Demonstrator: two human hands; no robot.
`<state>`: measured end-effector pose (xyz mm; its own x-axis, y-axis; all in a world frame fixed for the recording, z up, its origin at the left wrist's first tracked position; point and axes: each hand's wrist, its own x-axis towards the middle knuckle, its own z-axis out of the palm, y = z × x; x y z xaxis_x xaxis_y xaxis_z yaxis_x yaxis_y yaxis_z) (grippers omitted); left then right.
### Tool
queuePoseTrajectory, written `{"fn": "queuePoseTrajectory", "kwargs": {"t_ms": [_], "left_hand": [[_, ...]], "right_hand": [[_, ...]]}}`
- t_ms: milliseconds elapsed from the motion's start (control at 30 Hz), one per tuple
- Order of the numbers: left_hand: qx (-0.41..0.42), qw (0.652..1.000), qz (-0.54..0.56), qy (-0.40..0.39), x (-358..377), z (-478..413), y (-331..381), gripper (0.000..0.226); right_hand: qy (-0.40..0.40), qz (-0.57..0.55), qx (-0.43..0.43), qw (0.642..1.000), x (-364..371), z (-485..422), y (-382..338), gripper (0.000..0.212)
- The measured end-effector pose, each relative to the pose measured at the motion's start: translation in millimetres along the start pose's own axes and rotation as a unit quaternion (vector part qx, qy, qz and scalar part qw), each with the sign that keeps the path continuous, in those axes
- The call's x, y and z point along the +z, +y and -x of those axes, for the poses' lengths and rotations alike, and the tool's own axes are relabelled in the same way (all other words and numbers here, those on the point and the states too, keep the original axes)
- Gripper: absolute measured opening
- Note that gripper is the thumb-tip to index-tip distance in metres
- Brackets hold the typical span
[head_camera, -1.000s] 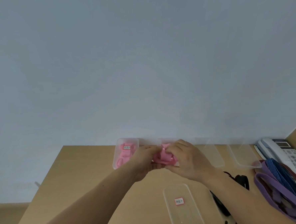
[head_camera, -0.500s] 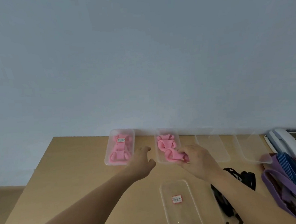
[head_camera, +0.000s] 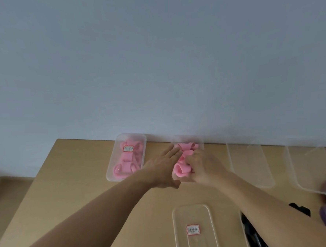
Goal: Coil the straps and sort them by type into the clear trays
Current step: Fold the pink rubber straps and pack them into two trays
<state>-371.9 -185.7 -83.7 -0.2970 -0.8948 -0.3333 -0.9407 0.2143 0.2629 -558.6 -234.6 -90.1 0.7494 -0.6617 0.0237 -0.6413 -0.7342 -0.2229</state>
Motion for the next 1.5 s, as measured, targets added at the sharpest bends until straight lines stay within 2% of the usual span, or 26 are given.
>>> {"fn": "queuePoseTrajectory", "kwargs": {"t_ms": [67,200,267,333,433,500,600,667,833,1033,1133,1167,1233,1267,1367,1500], "left_hand": [[0.007,1.0,0.002,-0.014,1,-2,-1,0.105],[0.018,0.999,-0.023,-0.019,3,-5,-2,0.103],[0.02,0.999,-0.045,-0.017,3,-7,-2,0.103],[0.016,0.998,-0.054,-0.017,4,-9,-2,0.102],[0.016,0.998,-0.057,-0.018,4,-11,-2,0.101],[0.017,0.998,-0.058,-0.019,5,-12,-1,0.1],[0.024,0.998,-0.057,-0.01,7,-11,1,0.097],[0.035,0.998,-0.061,-0.001,9,-10,2,0.097],[0.038,0.996,-0.071,-0.024,9,-6,1,0.09],[0.027,0.994,-0.091,-0.056,6,-5,4,0.091],[0.023,0.997,-0.072,-0.029,9,-3,6,0.089],[0.025,0.997,-0.071,-0.019,9,-3,7,0.088],[0.028,0.997,-0.072,-0.008,11,-2,6,0.086],[0.029,0.997,-0.071,-0.002,12,-1,7,0.085],[0.036,0.997,-0.068,0.019,13,-1,6,0.081],[0.045,0.996,-0.082,0.001,14,-2,5,0.07]], "right_hand": [[-0.022,-0.008,0.013,1.0,4,1,2,0.03],[-0.082,0.049,0.018,0.995,13,2,6,0.037],[-0.071,0.058,0.002,0.996,11,2,1,0.03],[-0.027,0.093,-0.015,0.995,10,2,-3,0.024],[0.019,0.126,0.012,0.992,10,3,-7,0.024],[0.007,0.119,0.047,0.992,10,2,-8,0.03],[-0.052,0.066,0.097,0.992,10,-2,-10,0.042],[-0.08,0.068,0.105,0.989,13,-2,-7,0.047],[-0.072,0.034,0.106,0.991,12,6,-2,0.054],[-0.052,0.047,0.107,0.992,8,10,-6,0.042],[-0.022,0.033,0.112,0.993,3,15,-10,0.048],[-0.001,0.026,0.112,0.993,1,17,-11,0.045],[0.046,0.025,0.116,0.992,-1,21,-11,0.022],[0.059,0.023,0.118,0.991,-1,21,-11,0.017],[0.072,0.012,0.124,0.99,2,20,-11,0.024],[0.048,0.007,0.15,0.987,11,14,-8,0.015]]}}
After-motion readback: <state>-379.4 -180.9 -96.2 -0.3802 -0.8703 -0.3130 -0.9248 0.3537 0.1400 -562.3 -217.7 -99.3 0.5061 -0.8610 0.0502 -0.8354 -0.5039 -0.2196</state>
